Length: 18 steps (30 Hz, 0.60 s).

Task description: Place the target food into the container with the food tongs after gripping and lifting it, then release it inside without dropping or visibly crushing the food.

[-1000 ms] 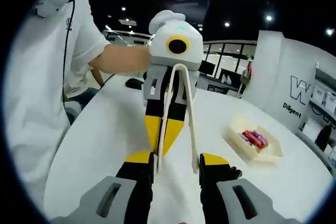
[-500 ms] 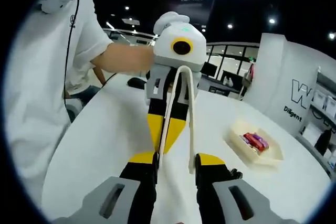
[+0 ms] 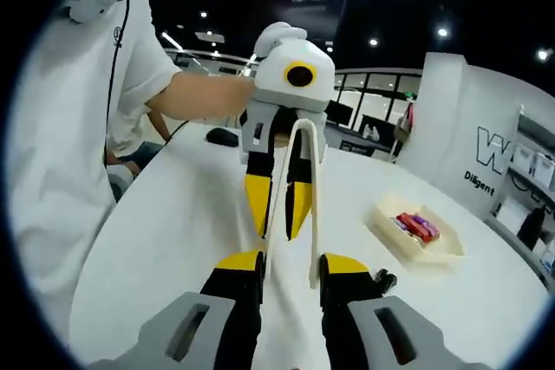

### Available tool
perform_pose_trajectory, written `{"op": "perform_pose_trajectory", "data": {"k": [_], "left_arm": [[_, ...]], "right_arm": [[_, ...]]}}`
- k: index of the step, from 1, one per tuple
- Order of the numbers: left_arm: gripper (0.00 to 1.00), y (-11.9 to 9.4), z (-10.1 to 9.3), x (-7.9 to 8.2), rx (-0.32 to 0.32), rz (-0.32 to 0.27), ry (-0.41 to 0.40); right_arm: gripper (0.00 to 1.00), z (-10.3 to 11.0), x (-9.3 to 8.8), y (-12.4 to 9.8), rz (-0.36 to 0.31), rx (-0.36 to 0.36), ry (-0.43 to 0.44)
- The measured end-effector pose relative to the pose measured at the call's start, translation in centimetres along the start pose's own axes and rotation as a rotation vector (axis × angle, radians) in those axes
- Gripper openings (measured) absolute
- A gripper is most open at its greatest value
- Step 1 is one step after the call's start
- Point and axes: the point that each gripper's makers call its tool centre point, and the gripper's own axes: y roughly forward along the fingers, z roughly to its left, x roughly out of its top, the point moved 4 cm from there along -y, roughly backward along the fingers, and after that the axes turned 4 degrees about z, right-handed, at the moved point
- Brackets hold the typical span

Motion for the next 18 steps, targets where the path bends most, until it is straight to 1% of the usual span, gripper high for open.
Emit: {"op": "perform_pose_trajectory", "data": {"k": [5,11,12,14,16,18], "left_arm": [[0.14,0.0,0.0,0.0,0.01,-0.004,-0.022],[0.18,-0.3,0.8,-0.6,0.053,0.024,-0.053],[0.2,-0.4,1.0,-0.6,0.067,0.014,-0.065],[0.24,-0.3,1.2,-0.5,0.077,-0.001,-0.077],[0.27,-0.2,1.2,-0.5,0.082,-0.007,-0.079],[0.29,-0.1,1.1,-0.3,0.085,-0.027,-0.079]], "right_arm": [[0.19,-0.2,0.0,0.0,-0.01,-0.009,0.009],[0.18,-0.3,0.1,-0.2,-0.022,-0.015,0.024],[0.18,-0.2,0.1,-0.1,-0.027,-0.014,0.033],[0.18,-0.3,0.0,-0.1,-0.027,-0.015,0.034],[0.18,-0.3,0.0,-0.1,-0.03,-0.014,0.039],[0.18,-0.3,0.0,-0.1,-0.035,-0.011,0.046]]}}
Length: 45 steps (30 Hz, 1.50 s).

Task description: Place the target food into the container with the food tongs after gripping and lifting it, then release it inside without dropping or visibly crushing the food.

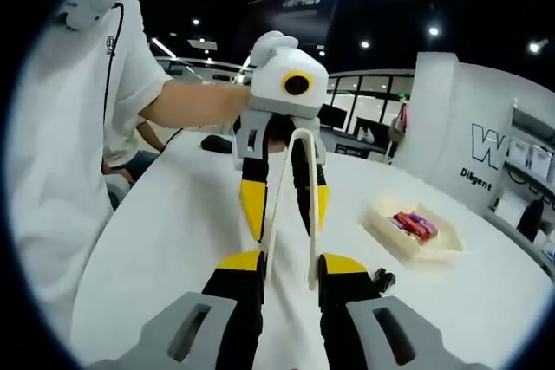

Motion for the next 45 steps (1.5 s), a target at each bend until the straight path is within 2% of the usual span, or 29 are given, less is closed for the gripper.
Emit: {"op": "perform_pose_trajectory", "data": {"k": [6,9,15,23,26,27,35,45], "left_arm": [[0.25,-0.2,-0.1,0.6,0.001,-0.072,-0.002],[0.26,-0.1,-0.1,0.6,0.001,-0.087,-0.019],[0.26,0.3,-0.6,0.4,0.004,-0.107,0.008],[0.26,0.1,-0.7,0.3,-0.012,-0.184,-0.046],[0.25,-0.2,-0.9,0.3,-0.033,-0.238,-0.077],[0.25,-0.3,-1.0,0.4,-0.04,-0.261,-0.098],[0.25,-0.8,-1.0,0.3,-0.06,-0.331,-0.143],[0.23,-0.9,-1.4,0.3,-0.078,-0.357,-0.139]], "right_arm": [[0.18,0.2,0.1,0.0,-0.019,0.014,0.019],[0.18,0.2,0.2,0.0,-0.026,0.019,0.029],[0.17,0.5,0.2,0.0,-0.032,0.039,0.043],[0.17,0.6,0.3,-0.3,-0.077,0.073,0.103],[0.16,0.7,0.6,-0.5,-0.129,0.099,0.152],[0.16,0.7,0.6,-0.5,-0.132,0.1,0.157],[0.16,0.8,1.2,-0.6,-0.158,0.112,0.171],[0.16,1.0,1.1,-0.5,-0.146,0.118,0.171]]}}
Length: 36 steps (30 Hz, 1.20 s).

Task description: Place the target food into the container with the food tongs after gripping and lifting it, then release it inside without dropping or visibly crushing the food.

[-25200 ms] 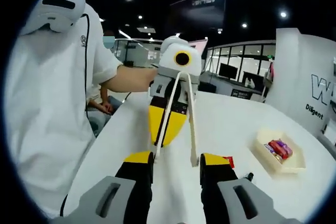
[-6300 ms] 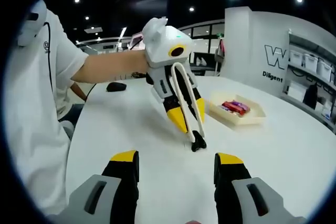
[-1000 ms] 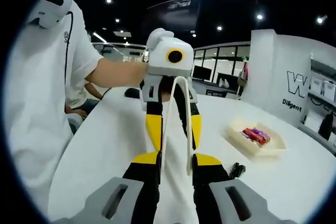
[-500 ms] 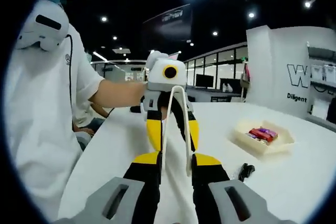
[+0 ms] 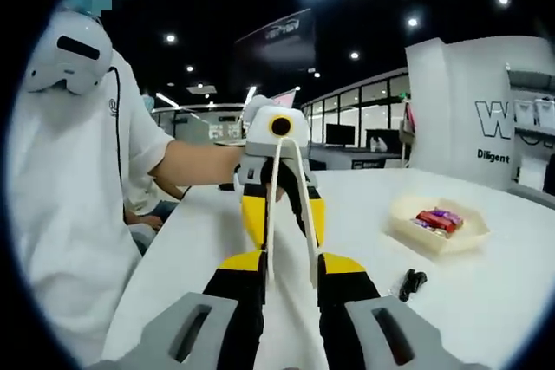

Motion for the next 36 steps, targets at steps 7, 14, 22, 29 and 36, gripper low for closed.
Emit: {"op": "perform_pose_trajectory", "data": {"k": [7,14,22,29,36], "left_arm": [[0.24,0.0,0.1,-0.2,0.002,-0.012,-0.032],[0.23,-0.2,0.4,0.2,0.027,-0.078,-0.058],[0.23,-0.3,-0.1,-0.2,0.007,-0.027,-0.03],[0.23,-0.4,-0.4,-0.1,-0.007,-0.026,-0.026],[0.23,-0.3,-0.9,0.0,-0.025,-0.021,-0.023]], "right_arm": [[0.15,0.0,0.1,0.1,0.008,-0.004,-0.005],[0.05,0.0,0.7,0.2,-0.012,0.001,0.015],[0.17,-0.3,1.0,-0.3,-0.022,-0.026,0.023],[0.36,0.6,0.1,0.3,0.05,0.0,0.009],[0.29,0.8,-0.4,0.8,0.086,-0.002,-0.04]]}}
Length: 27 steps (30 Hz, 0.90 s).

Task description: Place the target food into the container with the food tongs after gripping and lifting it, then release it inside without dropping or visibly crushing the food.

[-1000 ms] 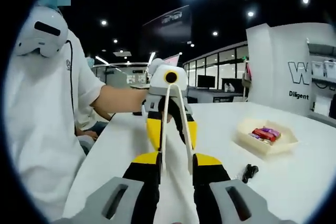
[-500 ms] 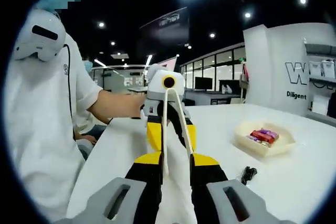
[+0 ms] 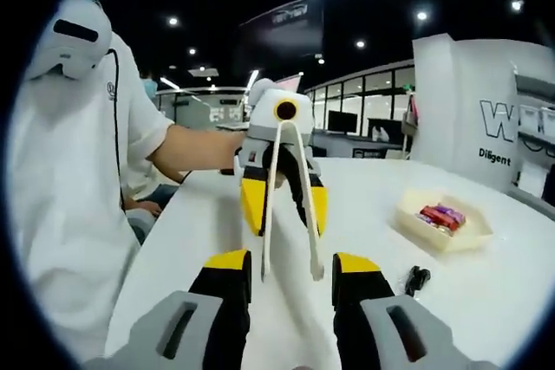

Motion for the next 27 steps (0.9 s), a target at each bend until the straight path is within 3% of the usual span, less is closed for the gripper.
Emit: {"op": "perform_pose_trajectory", "data": {"k": [4,12,27], "left_arm": [[0.23,0.16,-0.2,-0.11,-0.009,0.007,-0.001],[0.23,0.17,-0.23,-0.14,-0.015,-0.001,-0.014],[0.23,0.96,-0.07,-0.31,0.03,-0.052,-0.042]], "right_arm": [[0.23,0.23,0.15,0.11,-0.001,0.008,-0.032],[0.21,0.38,0.08,0.09,-0.001,0.015,-0.044],[0.19,0.28,-0.6,0.14,0.018,0.002,-0.042]]}}
